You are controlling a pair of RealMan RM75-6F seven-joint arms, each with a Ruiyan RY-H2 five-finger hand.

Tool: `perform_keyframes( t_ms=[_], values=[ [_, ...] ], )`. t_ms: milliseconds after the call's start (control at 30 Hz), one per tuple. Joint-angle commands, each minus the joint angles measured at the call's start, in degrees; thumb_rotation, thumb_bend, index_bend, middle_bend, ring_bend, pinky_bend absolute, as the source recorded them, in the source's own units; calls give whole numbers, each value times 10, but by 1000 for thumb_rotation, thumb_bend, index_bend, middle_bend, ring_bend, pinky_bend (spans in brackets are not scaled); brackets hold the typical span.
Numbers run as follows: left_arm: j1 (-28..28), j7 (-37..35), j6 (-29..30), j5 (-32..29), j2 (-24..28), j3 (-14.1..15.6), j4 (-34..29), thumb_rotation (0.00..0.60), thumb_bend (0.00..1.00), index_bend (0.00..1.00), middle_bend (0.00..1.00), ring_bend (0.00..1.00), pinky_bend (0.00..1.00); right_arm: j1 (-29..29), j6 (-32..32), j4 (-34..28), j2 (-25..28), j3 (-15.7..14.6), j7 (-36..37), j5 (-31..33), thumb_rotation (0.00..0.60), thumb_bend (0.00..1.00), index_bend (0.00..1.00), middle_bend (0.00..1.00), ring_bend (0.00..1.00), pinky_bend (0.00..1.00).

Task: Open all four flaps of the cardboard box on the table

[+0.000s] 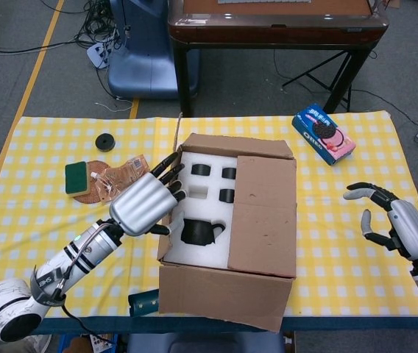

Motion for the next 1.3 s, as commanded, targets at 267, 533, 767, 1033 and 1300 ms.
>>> perform_keyframes(
  t_ms=[267,533,767,1033,1300],
  values=[
    [21,-16,6,11,25,-3,-6,89,572,510,429,135,0,0,-2,4,1,1,5,0,600,669,321,236,210,213],
    [37,-18,6,-2,39,0,9,89,572,509,429,135,0,-2,1,6,3,1,12,-1,600,668,321,236,210,213],
    [53,-18,8,-26,30,9,33,98,572,503,429,135,0,10,-19,8,0,1,1,-7,600,667,321,236,210,213],
    [89,-71,33,-58,0,12,69,111,571,474,429,151,0,64,-89,-4,11,9,-79,-29,600,766,321,245,210,213],
    [138,-151,70,-81,-25,7,107,112,570,443,429,159,0,133,-153,-13,-22,31,-182,-32,600,990,321,301,211,213]
  ],
)
